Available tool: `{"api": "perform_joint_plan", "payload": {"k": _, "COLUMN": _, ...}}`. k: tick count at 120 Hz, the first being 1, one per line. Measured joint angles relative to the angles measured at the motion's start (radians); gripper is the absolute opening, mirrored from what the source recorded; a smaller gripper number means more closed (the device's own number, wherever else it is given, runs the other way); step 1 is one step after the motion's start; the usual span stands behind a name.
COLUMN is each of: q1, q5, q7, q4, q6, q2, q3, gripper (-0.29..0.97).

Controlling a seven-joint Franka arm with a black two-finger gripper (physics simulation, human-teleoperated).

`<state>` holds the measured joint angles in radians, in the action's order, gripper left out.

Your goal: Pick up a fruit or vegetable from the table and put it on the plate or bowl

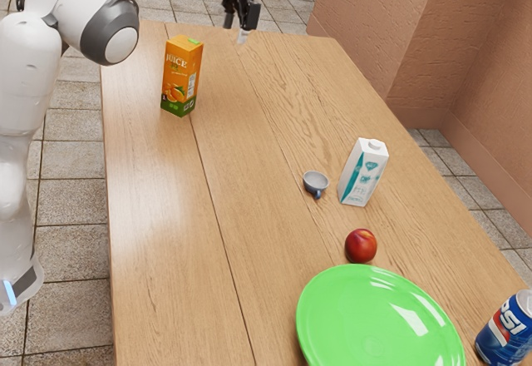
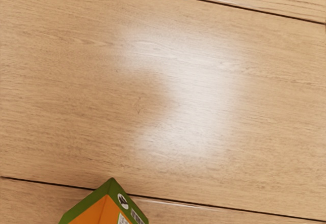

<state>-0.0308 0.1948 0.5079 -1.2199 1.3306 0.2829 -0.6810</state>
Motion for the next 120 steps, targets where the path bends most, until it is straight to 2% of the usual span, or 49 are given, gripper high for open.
{"api": "perform_joint_plan", "payload": {"k": 24, "q1": -0.022, "q5": 0.017, "q7": 0.056, "q4": 0.007, "q6": 0.018, "q2": -0.007, "q3": -0.004, "gripper": 0.68}}
{"api": "perform_joint_plan", "payload": {"k": 35, "q1": -0.026, "q5": 0.022, "q7": 0.106, "q4": 0.131, "q6": 0.026, "q2": -0.141, "q3": -0.010, "gripper": 0.68}}
{"api": "perform_joint_plan", "payload": {"k": 47, "q1": -0.011, "q5": 0.024, "q7": 0.209, "q4": 0.169, "q6": 0.053, "q2": -0.243, "q3": 0.026, "gripper": 0.68}}
{"api": "perform_joint_plan", "payload": {"k": 60, "q1": 0.123, "q5": 0.018, "q7": 0.331, "q4": 0.172, "q6": 0.112, "q2": -0.357, "q3": 0.099, "gripper": 0.68}}
{"api": "perform_joint_plan", "payload": {"k": 76, "q1": 0.442, "q5": -0.146, "q7": 0.469, "q4": 0.155, "q6": 0.113, "q2": -0.382, "q3": 0.196, "gripper": 0.68}}
{"api": "perform_joint_plan", "payload": {"k": 82, "q1": 0.503, "q5": -0.179, "q7": 0.510, "q4": 0.153, "q6": 0.106, "q2": -0.377, "q3": 0.207, "gripper": 0.68}}
{"api": "perform_joint_plan", "payload": {"k": 92, "q1": 0.488, "q5": -0.190, "q7": 0.571, "q4": 0.153, "q6": 0.124, "q2": -0.282, "q3": 0.213, "gripper": 0.68}}
{"api": "perform_joint_plan", "payload": {"k": 100, "q1": 0.461, "q5": -0.159, "q7": 0.615, "q4": 0.152, "q6": 0.147, "q2": -0.147, "q3": 0.215, "gripper": 0.68}}
{"api": "perform_joint_plan", "payload": {"k": 107, "q1": 0.478, "q5": -0.126, "q7": 0.650, "q4": 0.151, "q6": 0.169, "q2": -0.041, "q3": 0.217, "gripper": 0.68}}
{"api": "perform_joint_plan", "payload": {"k": 114, "q1": 0.484, "q5": -0.099, "q7": 0.682, "q4": 0.150, "q6": 0.193, "q2": 0.030, "q3": 0.222, "gripper": 0.68}}
{"api": "perform_joint_plan", "payload": {"k": 120, "q1": 0.461, "q5": -0.083, "q7": 0.708, "q4": 0.149, "q6": 0.216, "q2": 0.069, "q3": 0.269, "gripper": 0.67}}
